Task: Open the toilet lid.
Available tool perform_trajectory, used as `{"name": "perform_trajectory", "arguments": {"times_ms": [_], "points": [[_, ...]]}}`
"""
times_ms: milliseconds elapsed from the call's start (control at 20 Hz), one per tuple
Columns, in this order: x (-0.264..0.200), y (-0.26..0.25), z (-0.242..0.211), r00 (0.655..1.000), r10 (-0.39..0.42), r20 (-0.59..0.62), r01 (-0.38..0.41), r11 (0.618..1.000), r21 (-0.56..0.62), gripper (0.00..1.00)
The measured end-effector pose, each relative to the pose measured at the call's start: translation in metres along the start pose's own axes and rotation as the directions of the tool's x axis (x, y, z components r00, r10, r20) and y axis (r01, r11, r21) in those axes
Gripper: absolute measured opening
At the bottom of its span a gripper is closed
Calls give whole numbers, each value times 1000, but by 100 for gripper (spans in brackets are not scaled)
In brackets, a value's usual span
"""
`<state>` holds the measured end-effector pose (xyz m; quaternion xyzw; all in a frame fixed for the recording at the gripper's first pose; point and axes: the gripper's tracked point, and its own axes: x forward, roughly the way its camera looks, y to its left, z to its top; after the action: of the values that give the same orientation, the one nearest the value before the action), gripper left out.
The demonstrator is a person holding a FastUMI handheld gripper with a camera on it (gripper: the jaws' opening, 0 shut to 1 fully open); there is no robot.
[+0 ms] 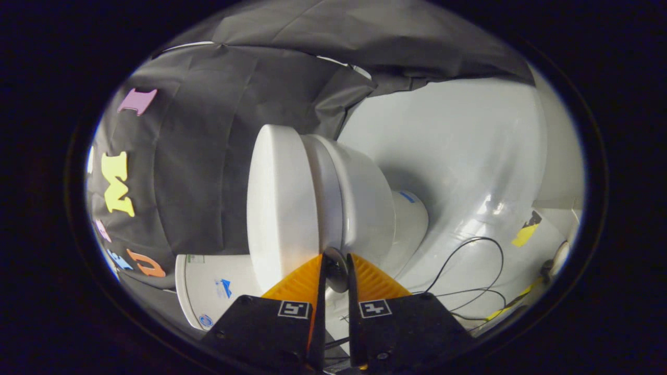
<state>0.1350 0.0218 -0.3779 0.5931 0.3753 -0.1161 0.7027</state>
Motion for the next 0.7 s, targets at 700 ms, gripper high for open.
{"name": "perform_trajectory", "arguments": {"times_ms": [700], "points": [[-17, 23, -5, 999, -38, 37, 41, 993, -110, 11]]}}
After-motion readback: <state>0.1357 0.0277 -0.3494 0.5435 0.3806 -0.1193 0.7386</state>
